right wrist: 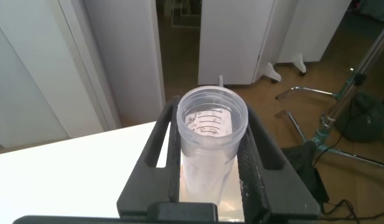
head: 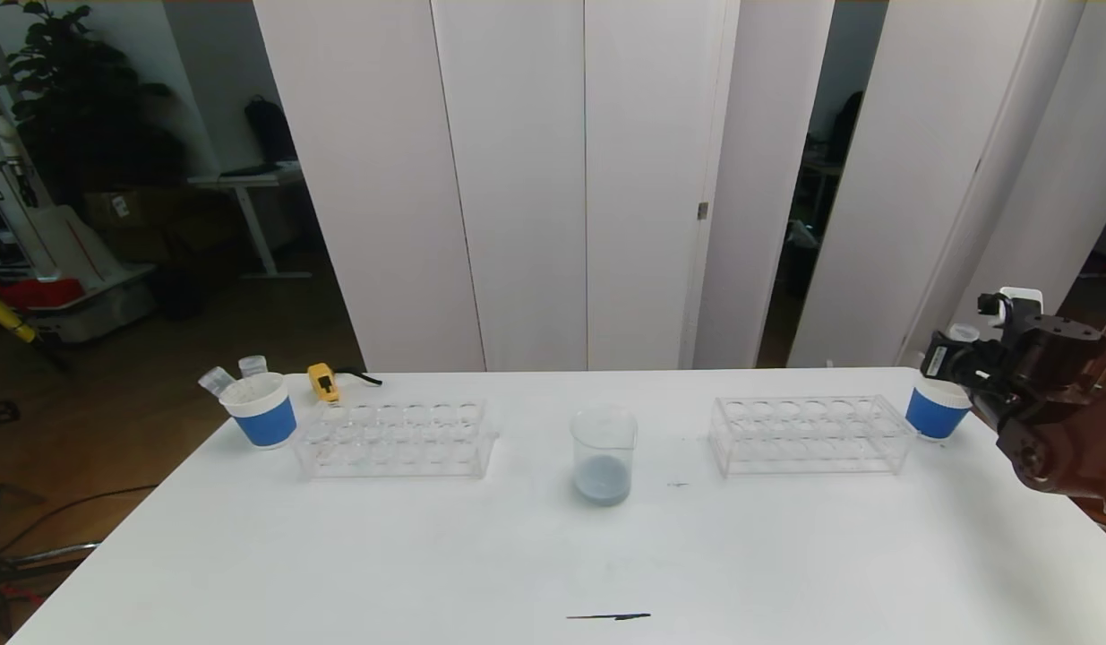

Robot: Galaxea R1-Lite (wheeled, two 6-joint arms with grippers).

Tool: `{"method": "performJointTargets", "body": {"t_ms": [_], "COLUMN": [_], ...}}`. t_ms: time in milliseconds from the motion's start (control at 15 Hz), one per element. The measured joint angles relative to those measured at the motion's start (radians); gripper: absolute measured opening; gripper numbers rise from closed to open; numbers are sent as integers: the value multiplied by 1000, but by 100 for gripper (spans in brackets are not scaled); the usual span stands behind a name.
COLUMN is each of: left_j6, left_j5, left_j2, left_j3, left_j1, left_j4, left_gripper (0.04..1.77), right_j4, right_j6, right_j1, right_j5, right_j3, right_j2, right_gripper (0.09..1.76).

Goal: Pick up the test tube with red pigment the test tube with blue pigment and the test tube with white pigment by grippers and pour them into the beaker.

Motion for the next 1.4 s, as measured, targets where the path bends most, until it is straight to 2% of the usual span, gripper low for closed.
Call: {"method": "performJointTargets", "body": {"t_ms": [133,200,267,333,400,467,1000,1400], "left_j6": [0,0,0,0,0,0,0,0], "left_j5": [0,0,0,0,0,0,0,0], "left_j2": [0,0,0,0,0,0,0,0], "left_j3": [0,0,0,0,0,0,0,0], "left_j1": [0,0,0,0,0,0,0,0], "left_j4": [0,0,0,0,0,0,0,0], "left_gripper": [175,175,175,175,175,175,175,175], "right_j4": [-1,-1,0,0,0,0,3,89], "right_j6": [2,1,1,3,4,3,4,2], "right_j1": [-5,-9,-12,-16,-18,-20,-37,-83], "right_j5": [1,1,1,1,1,1,5,98], "right_j3": [0,0,1,3,4,5,-1,-37], "right_j2": [3,3,3,3,3,3,-13,-145], "right_gripper": [61,70,95,135,161,173,173,173]}}
